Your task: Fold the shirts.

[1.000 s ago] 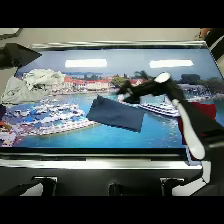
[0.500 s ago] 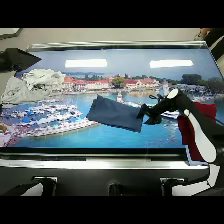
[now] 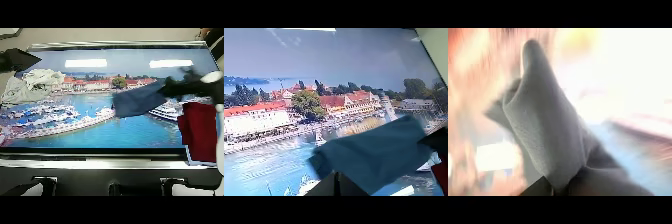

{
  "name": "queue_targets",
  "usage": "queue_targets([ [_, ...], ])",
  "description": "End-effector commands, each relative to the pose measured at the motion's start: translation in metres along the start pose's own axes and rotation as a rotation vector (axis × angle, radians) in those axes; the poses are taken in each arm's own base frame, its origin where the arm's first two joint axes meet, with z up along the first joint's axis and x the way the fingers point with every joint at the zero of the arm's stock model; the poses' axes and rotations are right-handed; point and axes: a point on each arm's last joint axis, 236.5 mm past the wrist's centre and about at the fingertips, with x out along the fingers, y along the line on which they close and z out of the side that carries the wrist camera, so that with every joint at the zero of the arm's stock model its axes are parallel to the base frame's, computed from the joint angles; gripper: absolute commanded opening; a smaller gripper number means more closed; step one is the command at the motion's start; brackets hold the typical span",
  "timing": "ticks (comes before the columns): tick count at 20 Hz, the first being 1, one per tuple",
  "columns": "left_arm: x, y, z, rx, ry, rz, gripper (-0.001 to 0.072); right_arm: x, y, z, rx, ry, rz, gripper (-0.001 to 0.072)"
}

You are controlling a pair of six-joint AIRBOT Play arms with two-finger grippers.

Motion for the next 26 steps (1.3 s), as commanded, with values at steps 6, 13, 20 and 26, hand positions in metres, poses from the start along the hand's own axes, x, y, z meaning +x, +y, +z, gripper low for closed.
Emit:
queue_targets([
  [6,0.001,-0.002,0.000,0.023,0.001,-0.003,0.0033,-0.204,-0.086,0.048,0.272,-0.323,-0.139,0.0045],
  [13,0.010,-0.023,-0.007,0.095,0.025,-0.048,0.0033,-0.281,-0.127,0.011,0.486,-0.405,-0.193,0.0045],
  [20,0.010,-0.023,-0.007,0.098,0.025,-0.047,0.0033,-0.291,-0.225,-0.105,0.740,-0.126,-0.586,0.0045],
  [26,0.010,-0.023,-0.007,0.097,0.027,-0.047,0.0033,-0.231,-0.295,-0.200,0.855,0.094,-0.754,0.0051],
])
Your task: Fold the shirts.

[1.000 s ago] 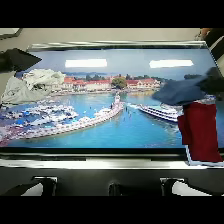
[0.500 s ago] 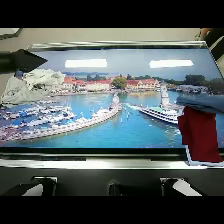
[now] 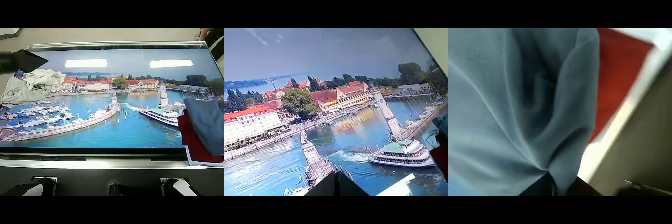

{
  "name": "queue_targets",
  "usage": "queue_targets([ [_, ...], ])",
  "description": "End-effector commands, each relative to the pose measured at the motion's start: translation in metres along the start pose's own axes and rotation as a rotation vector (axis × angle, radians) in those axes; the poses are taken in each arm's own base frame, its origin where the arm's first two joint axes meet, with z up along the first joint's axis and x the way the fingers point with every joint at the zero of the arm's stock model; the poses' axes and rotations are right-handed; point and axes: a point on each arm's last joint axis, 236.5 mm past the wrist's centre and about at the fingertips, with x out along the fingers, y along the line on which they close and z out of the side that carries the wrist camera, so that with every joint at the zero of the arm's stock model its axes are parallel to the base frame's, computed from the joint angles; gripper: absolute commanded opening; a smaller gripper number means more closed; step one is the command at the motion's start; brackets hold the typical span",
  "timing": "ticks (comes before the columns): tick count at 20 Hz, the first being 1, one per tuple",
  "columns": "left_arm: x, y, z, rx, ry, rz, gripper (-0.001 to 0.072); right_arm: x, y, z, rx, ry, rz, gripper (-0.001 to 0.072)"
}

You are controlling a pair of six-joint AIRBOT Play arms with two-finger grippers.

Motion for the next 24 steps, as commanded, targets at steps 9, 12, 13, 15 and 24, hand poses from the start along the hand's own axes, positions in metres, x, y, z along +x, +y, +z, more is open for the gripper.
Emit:
queue_targets([
  [9,-0.003,0.090,0.031,0.059,-0.061,0.433,0.0029,-0.217,0.138,0.111,-0.438,-0.948,0.302,0.0587],
  [12,0.009,0.163,-0.016,0.091,0.184,0.782,0.0035,-0.207,0.253,0.030,-0.782,-0.915,0.381,0.0587],
  [13,0.020,0.171,-0.046,0.035,0.297,0.785,0.0159,-0.171,0.283,-0.010,-0.881,-0.788,0.388,0.0588],
  [15,0.043,0.164,-0.131,-0.135,0.583,0.704,0.0707,-0.087,0.301,-0.079,-1.046,-0.473,0.282,0.0591],
  [24,0.092,0.134,-0.238,-0.303,0.575,0.516,0.0708,0.015,0.288,-0.155,-1.143,-0.017,0.103,0.0597],
])
